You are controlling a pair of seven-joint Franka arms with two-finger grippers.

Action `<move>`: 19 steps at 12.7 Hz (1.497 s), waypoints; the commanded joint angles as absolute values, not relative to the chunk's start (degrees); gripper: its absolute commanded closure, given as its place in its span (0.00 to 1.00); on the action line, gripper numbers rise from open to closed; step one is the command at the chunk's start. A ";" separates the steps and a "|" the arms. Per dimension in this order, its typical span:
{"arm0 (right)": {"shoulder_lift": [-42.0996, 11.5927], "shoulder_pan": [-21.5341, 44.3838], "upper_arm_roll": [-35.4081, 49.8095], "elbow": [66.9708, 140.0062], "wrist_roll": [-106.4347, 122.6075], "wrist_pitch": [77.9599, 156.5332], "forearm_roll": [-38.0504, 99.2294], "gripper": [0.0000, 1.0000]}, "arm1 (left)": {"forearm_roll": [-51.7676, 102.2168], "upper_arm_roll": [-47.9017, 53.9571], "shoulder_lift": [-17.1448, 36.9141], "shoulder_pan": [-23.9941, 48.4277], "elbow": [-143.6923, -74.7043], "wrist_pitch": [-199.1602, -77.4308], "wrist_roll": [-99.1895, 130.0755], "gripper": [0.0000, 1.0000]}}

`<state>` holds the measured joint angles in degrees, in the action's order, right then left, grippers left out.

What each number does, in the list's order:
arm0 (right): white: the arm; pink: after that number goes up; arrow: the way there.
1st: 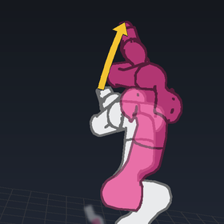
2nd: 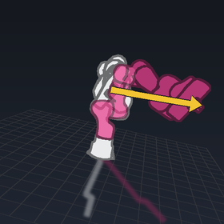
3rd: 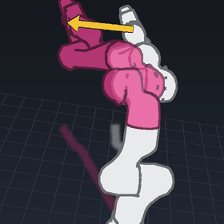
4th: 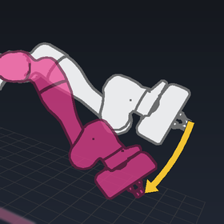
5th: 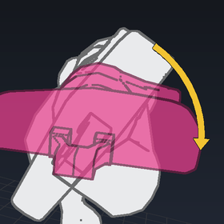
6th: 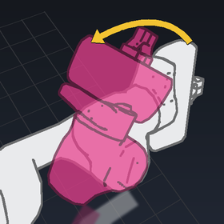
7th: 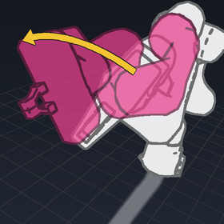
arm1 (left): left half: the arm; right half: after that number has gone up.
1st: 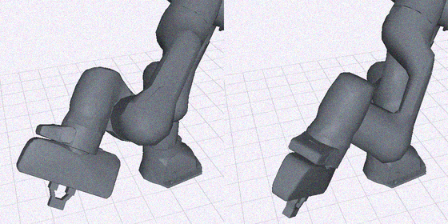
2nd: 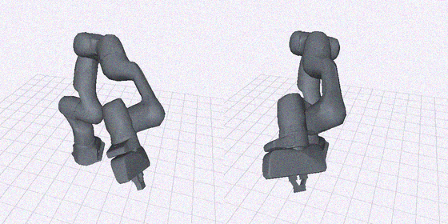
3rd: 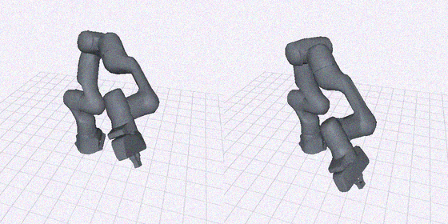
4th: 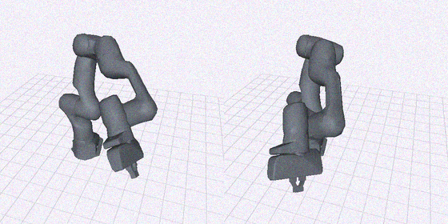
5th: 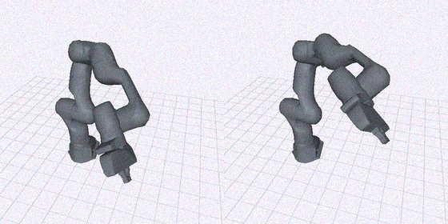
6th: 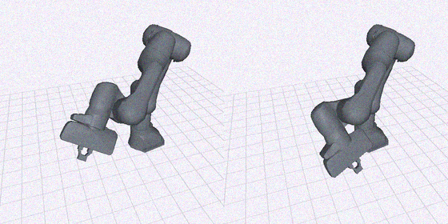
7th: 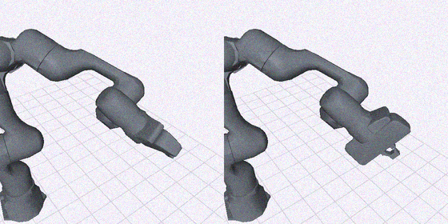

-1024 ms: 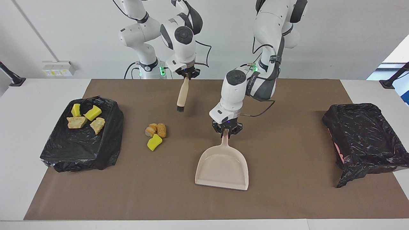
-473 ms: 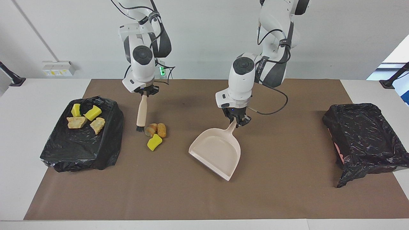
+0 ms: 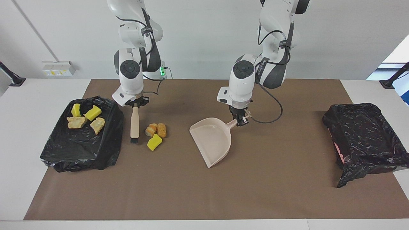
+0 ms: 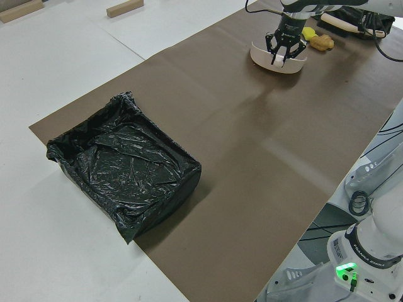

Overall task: Sweep and dump trash in bin
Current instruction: 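Sweep the sponge and rolls into the dustpan with the right gripper's brush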

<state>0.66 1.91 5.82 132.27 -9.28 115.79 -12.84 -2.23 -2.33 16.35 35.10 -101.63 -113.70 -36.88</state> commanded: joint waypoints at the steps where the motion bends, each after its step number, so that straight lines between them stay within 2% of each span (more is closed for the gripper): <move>1: -1.05 2.10 6.42 131.75 -9.14 117.16 -12.23 1.00 | -3.69 -2.29 12.66 35.51 -107.13 -115.22 -39.02 1.00; 4: -2.37 7.11 6.42 131.84 -10.62 117.42 -4.24 1.00 | -6.40 -2.20 11.79 36.82 -110.02 -117.50 -38.85 1.00; 10: -4.75 17.12 6.42 131.66 -13.71 123.30 12.37 1.00 | -9.75 -2.20 9.58 38.76 -115.74 -123.05 -38.58 1.00; 13: -5.10 20.38 6.50 130.52 -13.71 124.45 19.75 1.00 | -9.76 -1.93 8.27 38.76 -119.08 -126.91 -39.02 1.00; 17: -6.41 24.24 6.50 126.92 -13.71 124.81 33.55 1.00 | -9.76 -1.93 8.00 38.15 -119.44 -127.18 -39.64 1.00; 19: -5.81 24.35 6.42 125.69 -15.98 123.06 33.75 1.00 | -9.67 -1.93 8.09 37.97 -119.44 -127.26 -41.73 1.00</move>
